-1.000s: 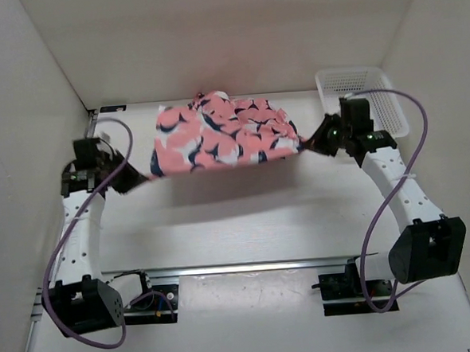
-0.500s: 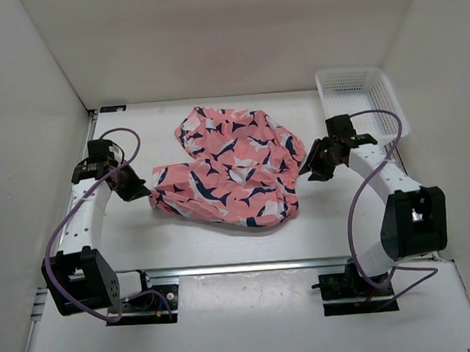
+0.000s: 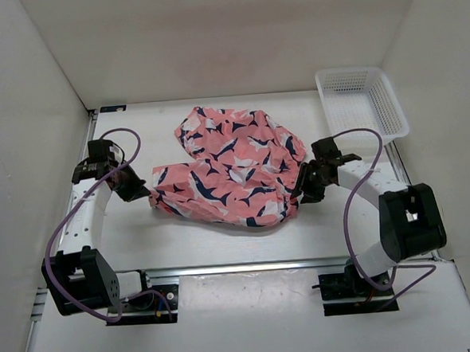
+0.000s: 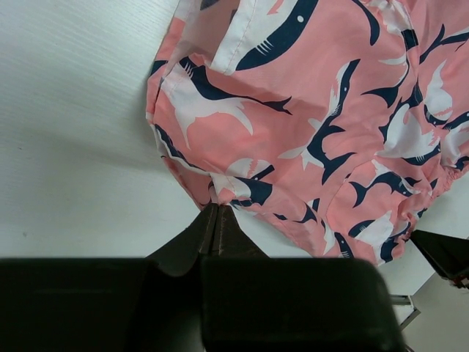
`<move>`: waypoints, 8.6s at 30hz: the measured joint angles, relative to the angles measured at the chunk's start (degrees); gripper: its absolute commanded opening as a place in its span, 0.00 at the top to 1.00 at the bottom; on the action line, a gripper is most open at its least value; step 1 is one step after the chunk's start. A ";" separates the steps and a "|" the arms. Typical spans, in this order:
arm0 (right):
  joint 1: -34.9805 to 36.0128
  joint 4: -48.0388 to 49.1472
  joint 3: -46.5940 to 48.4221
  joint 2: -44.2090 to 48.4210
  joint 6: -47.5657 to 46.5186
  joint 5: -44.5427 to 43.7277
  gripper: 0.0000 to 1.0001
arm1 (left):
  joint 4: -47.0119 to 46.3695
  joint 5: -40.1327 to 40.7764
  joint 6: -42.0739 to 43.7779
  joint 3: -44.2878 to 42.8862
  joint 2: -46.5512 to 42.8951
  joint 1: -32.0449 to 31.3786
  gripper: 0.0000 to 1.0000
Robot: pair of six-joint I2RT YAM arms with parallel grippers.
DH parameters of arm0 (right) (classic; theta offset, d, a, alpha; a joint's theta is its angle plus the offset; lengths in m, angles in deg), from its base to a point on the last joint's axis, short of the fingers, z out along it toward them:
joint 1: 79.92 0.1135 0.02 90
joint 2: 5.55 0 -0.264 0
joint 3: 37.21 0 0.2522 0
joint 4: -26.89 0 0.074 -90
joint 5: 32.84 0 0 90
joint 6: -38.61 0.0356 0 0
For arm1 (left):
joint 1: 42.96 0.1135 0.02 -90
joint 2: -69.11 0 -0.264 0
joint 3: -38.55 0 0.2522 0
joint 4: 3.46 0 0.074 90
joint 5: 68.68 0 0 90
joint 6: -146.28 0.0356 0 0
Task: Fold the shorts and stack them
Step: Flatten the shorts out, then fold the shorts
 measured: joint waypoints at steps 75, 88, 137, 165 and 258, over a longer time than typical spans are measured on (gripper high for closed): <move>0.98 19.82 -13.55 8.07 19.04 -1.20 0.44 | 2.82 2.08 -1.79 3.91 1.20 0.24 0.44; 0.96 28.74 -13.99 -1.16 20.90 -0.28 1.00 | 4.37 0.17 -3.39 4.94 -3.08 0.24 0.38; 0.96 18.51 -7.34 2.49 18.53 -5.11 1.00 | -8.07 0.09 -20.92 27.65 1.70 -7.04 0.70; 0.74 -14.95 48.43 17.70 -0.70 -1.33 1.00 | 14.67 2.97 -11.85 -54.34 -7.23 -2.56 0.90; -8.39 -5.81 -0.66 11.47 -4.92 -12.92 0.97 | 3.45 9.70 -24.90 11.82 -16.90 -50.93 0.75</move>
